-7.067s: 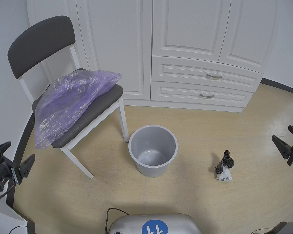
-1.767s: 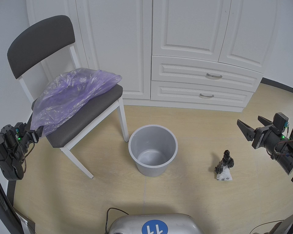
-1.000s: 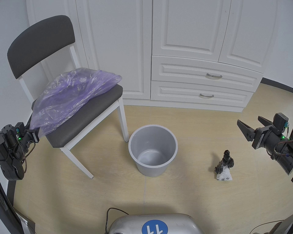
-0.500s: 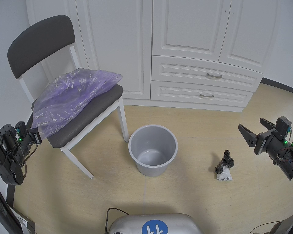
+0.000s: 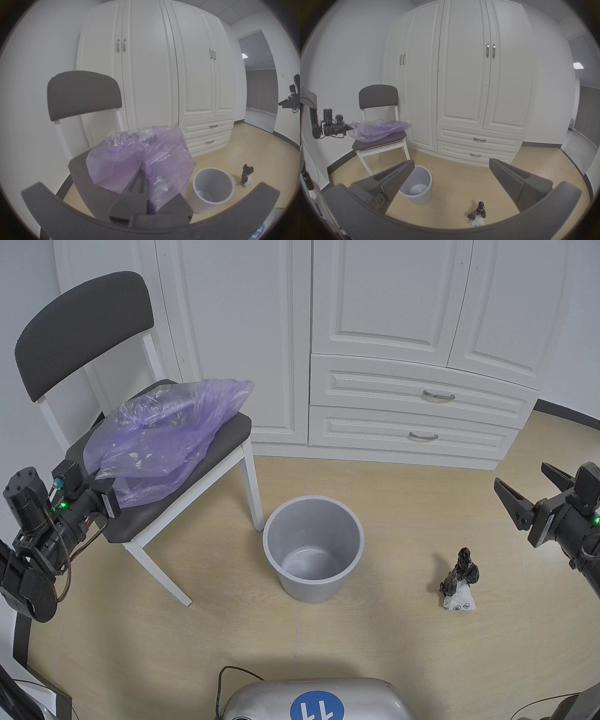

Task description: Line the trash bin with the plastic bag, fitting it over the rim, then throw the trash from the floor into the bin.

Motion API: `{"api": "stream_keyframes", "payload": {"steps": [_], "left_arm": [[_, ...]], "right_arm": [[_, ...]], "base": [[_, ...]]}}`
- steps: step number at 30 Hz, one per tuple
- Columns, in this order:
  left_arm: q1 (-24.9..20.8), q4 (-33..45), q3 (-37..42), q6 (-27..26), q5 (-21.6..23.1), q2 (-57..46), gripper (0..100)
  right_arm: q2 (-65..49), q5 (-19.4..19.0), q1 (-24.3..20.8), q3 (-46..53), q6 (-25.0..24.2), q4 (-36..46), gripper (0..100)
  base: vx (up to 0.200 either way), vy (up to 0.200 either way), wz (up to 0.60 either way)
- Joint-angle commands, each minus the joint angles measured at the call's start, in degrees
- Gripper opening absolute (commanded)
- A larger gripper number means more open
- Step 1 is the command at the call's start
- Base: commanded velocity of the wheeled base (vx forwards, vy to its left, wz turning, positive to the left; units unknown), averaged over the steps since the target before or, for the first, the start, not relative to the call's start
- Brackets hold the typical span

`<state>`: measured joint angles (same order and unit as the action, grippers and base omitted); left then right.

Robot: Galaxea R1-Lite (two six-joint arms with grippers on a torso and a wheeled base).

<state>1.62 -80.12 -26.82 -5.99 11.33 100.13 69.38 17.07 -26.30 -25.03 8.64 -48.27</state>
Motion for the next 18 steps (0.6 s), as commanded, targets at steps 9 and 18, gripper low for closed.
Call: {"api": "stream_keyframes", "payload": {"steps": [9,18], "left_arm": [[-19.81,34.24,-13.43,0.27,-22.14,-19.36,0],[-24.47,36.08,-11.94,-0.08,-25.30,-23.76,0]], "right_arm": [[4.80,1.65,-10.18,-6.17,-7.85,7.58,100],[12.71,1.65,-12.29,-6.88,-14.88,2.22,100]], "base": [[0.000,0.000,0.00],[0.000,0.000,0.00]]}}
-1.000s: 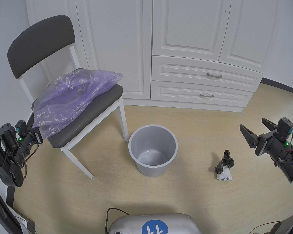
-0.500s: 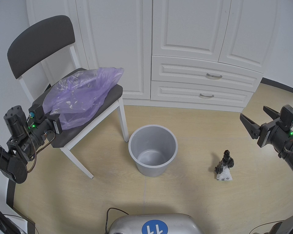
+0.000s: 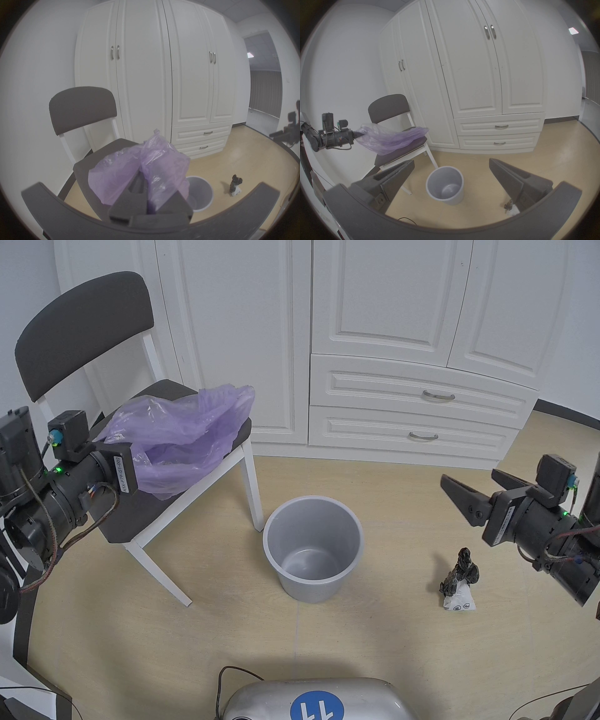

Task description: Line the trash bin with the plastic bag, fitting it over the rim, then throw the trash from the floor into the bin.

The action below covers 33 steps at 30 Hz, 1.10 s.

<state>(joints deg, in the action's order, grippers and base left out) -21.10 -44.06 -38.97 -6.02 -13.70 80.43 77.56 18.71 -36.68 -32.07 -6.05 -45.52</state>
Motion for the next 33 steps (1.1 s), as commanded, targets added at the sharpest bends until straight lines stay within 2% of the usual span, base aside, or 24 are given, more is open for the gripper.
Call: {"api": "stream_keyframes", "payload": {"steps": [1,9,14,17,27,29,33], "left_arm": [[-1.84,0.02,0.21,-0.04,-0.27,-4.23,0],[-6.23,0.02,1.97,-0.22,0.25,-7.66,0],[-9.48,0.11,3.47,-0.31,0.43,-10.56,0],[-9.92,0.11,3.64,-0.31,0.43,-10.91,0],[-17.92,0.64,6.01,-1.18,0.78,-17.24,0],[-19.06,0.64,6.54,-1.27,1.75,-17.77,0],[-19.86,0.64,8.21,-1.10,8.69,-19.61,0]], "right_arm": [[4.62,0.10,-2.25,0.26,-0.11,-0.54,100],[6.55,0.01,-4.63,0.52,-0.72,-0.97,100],[9.46,0.18,-5.24,1.31,-1.07,-5.90,100],[9.81,0.18,-5.51,1.58,-1.07,-6.60,100],[13.23,0.18,-7.18,1.66,-1.95,-7.74,100],[13.23,0.18,-7.70,1.66,-2.30,-7.74,100],[14.29,0.18,-8.93,2.10,-2.48,-7.74,100]], "base": [[0.000,0.000,0.00],[0.000,0.000,0.00],[0.000,0.000,0.00],[0.000,0.000,0.00],[0.000,0.000,0.00],[0.000,0.000,0.00],[0.000,0.000,0.00]]}}
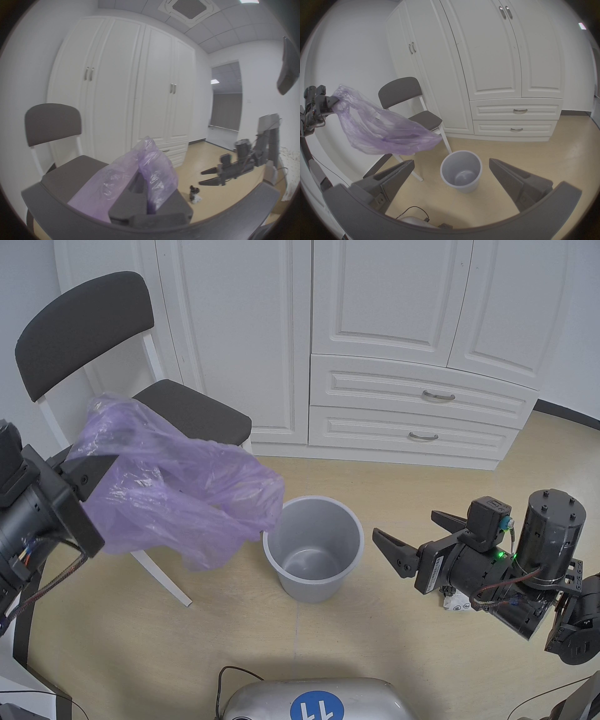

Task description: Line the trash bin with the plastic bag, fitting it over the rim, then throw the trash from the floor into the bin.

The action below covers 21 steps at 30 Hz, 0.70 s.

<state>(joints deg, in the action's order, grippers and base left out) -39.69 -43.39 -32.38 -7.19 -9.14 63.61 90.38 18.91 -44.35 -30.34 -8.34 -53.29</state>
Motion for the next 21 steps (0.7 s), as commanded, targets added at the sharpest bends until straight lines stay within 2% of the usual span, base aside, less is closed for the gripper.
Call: {"api": "stream_keyframes", "payload": {"steps": [1,2,4,7,21], "left_arm": [[-1.26,-0.03,1.62,0.07,4.13,-2.79,0],[-1.26,0.06,1.88,0.07,6.51,-3.05,0],[-1.26,-0.03,2.14,0.16,7.12,-3.05,0],[-1.26,-0.30,2.41,0.07,7.30,-3.05,0],[-1.35,-0.65,2.67,0.25,7.65,-3.05,0]], "right_arm": [[1.46,-0.01,-1.27,0.37,-0.19,0.02,100],[1.90,-0.01,-1.71,0.55,-0.63,0.11,100],[2.70,-0.10,-3.20,0.55,-2.12,0.20,100],[4.28,-0.10,-4.78,0.55,-3.97,0.11,100],[8.58,-3.09,-6.28,2.31,-5.55,0.81,100]], "base": [[0.000,0.000,0.00],[0.000,0.000,0.00],[0.000,0.000,0.00],[0.000,0.000,0.00],[0.000,0.000,0.00]]}}
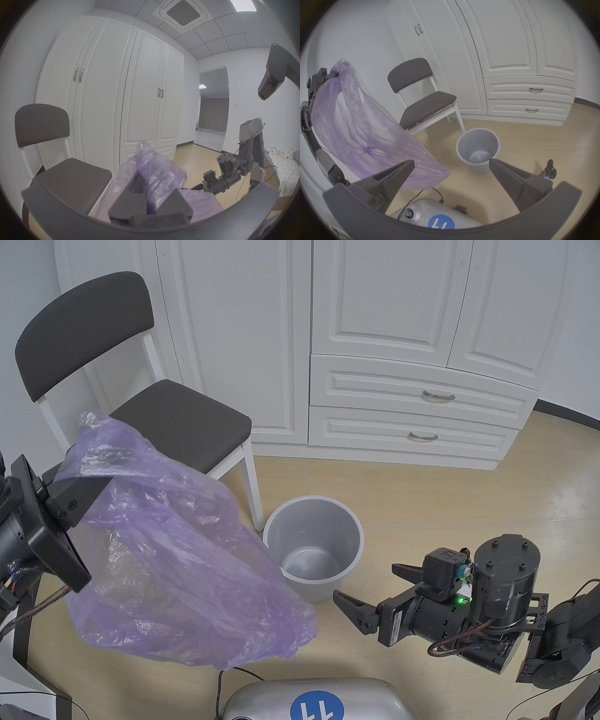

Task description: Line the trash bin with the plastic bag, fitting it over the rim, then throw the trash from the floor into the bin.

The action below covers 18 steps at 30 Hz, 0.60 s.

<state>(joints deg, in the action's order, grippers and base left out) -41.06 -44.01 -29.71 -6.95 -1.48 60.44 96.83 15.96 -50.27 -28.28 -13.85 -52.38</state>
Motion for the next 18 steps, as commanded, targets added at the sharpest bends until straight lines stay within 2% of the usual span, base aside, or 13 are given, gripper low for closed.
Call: {"api": "stream_keyframes", "payload": {"steps": [1,6,7,8,10,14,18], "left_arm": [[0.01,-0.03,-0.09,0.09,-0.02,0.12,0],[-0.25,-0.29,-0.35,0.18,-0.02,0.47,0],[-0.25,-0.29,-0.35,0.18,-0.02,0.47,0],[-1.13,-0.29,-0.61,0.27,-0.11,0.47,0],[-2.18,-0.29,-0.79,0.53,-0.11,0.38,0],[-4.03,-1.87,-0.79,2.03,-0.11,0.29,0],[-7.11,-6.70,-0.61,3.78,-0.11,0.56,0]], "right_arm": [[2.84,-0.31,-1.14,0.25,-1.36,0.00,100],[4.16,-5.59,-4.22,1.39,-4.96,0.00,100],[4.16,-5.59,-4.22,1.39,-4.96,0.00,100],[5.21,-7.78,-4.75,1.74,-5.49,-0.09,100],[6.44,-9.10,-5.10,1.83,-6.10,-0.26,100],[8.29,-9.19,-5.36,1.74,-6.63,-0.79,100],[8.20,-9.28,-5.36,1.74,-6.63,-0.79,100]], "base": [[0.000,0.000,0.00],[0.000,0.000,0.00],[0.000,0.000,0.00],[0.000,0.000,0.00],[0.000,0.000,0.00],[0.000,0.000,0.00],[0.000,0.000,0.00]]}}
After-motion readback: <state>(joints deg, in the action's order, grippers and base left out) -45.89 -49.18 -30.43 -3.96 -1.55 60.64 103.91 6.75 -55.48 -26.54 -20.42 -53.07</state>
